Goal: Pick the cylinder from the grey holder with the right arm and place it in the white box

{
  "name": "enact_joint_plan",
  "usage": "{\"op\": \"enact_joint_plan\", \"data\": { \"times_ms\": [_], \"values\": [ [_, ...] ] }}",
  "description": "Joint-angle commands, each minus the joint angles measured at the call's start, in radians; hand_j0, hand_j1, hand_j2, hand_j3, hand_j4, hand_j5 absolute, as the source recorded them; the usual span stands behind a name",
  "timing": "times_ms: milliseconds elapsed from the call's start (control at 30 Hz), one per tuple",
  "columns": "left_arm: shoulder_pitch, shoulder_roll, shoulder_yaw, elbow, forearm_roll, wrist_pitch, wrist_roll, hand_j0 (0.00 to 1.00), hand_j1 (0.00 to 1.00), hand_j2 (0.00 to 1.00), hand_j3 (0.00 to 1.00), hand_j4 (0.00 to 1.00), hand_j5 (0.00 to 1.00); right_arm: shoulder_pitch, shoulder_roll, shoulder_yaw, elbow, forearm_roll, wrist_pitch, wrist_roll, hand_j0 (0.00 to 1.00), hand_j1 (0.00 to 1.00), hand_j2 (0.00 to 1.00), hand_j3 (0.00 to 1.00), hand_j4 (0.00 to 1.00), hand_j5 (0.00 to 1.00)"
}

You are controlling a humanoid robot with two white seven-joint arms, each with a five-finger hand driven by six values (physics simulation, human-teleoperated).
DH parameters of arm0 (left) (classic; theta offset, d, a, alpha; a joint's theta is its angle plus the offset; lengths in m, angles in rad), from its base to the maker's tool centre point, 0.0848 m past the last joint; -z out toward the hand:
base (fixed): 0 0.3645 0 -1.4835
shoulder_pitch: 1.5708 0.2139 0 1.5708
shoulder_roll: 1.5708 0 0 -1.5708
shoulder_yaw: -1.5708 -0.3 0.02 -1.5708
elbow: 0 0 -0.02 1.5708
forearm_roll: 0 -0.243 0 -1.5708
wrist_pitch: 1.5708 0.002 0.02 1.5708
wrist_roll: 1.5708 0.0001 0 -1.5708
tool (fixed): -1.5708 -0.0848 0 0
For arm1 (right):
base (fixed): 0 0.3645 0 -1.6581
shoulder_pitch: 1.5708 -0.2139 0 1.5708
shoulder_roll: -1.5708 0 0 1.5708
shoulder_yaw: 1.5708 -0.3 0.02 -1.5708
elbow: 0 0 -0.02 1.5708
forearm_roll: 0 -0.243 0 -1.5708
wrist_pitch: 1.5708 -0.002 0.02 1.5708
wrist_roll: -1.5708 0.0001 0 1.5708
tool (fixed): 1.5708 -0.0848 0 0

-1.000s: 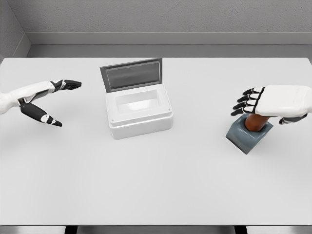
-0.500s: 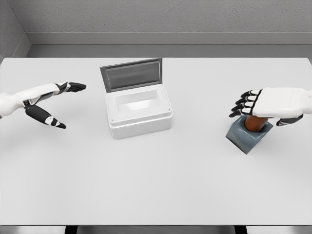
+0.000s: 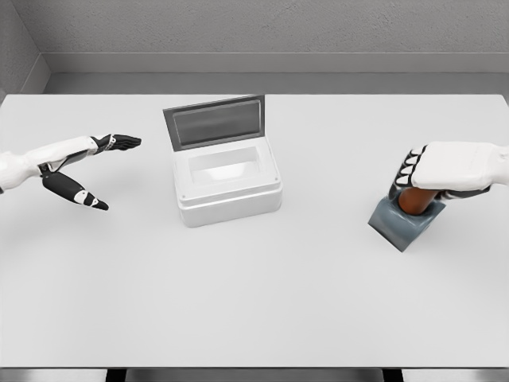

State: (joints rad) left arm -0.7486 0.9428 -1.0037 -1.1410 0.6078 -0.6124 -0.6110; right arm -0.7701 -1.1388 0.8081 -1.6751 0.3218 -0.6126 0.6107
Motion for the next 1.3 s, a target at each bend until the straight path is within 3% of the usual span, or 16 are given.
{"op": "enact_joint_plan", "data": {
  "times_ms": [0,100,267,400,633,700,833,967,1267],
  "values": [
    [0.0,0.001,0.002,0.001,0.009,0.003,0.0,1.0,1.0,1.0,1.0,1.0,1.0,0.0,-0.001,0.0,0.0,-0.007,0.002,0.0,0.2,0.2,0.2,0.2,0.2,0.2],
    [0.0,0.001,0.002,0.001,0.007,0.003,0.0,1.0,1.0,1.0,1.0,1.0,1.0,-0.003,-0.001,0.0,0.0,-0.007,0.002,0.0,0.03,0.03,0.03,0.03,0.03,0.03],
    [0.0,0.001,0.002,0.003,0.007,0.003,0.0,1.0,1.0,1.0,1.0,1.0,1.0,-0.029,-0.002,-0.001,0.0,-0.038,0.002,0.0,0.02,0.02,0.02,0.02,0.02,0.02],
    [0.0,0.001,0.002,0.003,0.007,0.003,0.0,1.0,1.0,1.0,1.0,1.0,1.0,-0.092,0.005,-0.013,0.002,-0.099,0.002,0.0,0.02,0.02,0.02,0.02,0.02,0.02],
    [-0.002,0.001,0.002,0.003,0.009,0.003,0.0,1.0,1.0,1.0,1.0,1.0,1.0,-0.196,0.24,0.0,0.006,-0.093,0.002,0.0,0.05,0.05,0.05,0.05,0.05,0.05],
    [-0.002,0.001,0.002,0.003,0.009,0.003,0.0,1.0,1.0,1.0,1.0,1.0,1.0,-0.25,0.313,0.048,0.02,-0.09,0.002,0.0,0.05,0.05,0.05,0.05,0.05,0.05],
    [-0.002,0.001,0.002,0.003,0.009,0.003,0.0,1.0,1.0,1.0,1.0,1.0,1.0,-0.337,0.478,0.143,0.161,-0.087,0.002,0.0,0.05,0.05,0.05,0.05,0.05,0.05],
    [-0.002,0.002,0.002,0.004,0.009,0.003,0.0,1.0,1.0,1.0,1.0,1.0,1.0,-0.356,0.542,0.18,0.238,-0.086,0.002,0.0,0.06,0.06,0.06,0.06,0.06,0.06],
    [-0.002,0.001,0.004,0.004,0.009,0.005,0.0,1.0,1.0,1.0,1.0,1.0,1.0,-0.371,0.573,0.237,0.311,-0.07,0.002,0.0,0.09,0.09,0.09,0.09,0.09,0.09]
  ]
}}
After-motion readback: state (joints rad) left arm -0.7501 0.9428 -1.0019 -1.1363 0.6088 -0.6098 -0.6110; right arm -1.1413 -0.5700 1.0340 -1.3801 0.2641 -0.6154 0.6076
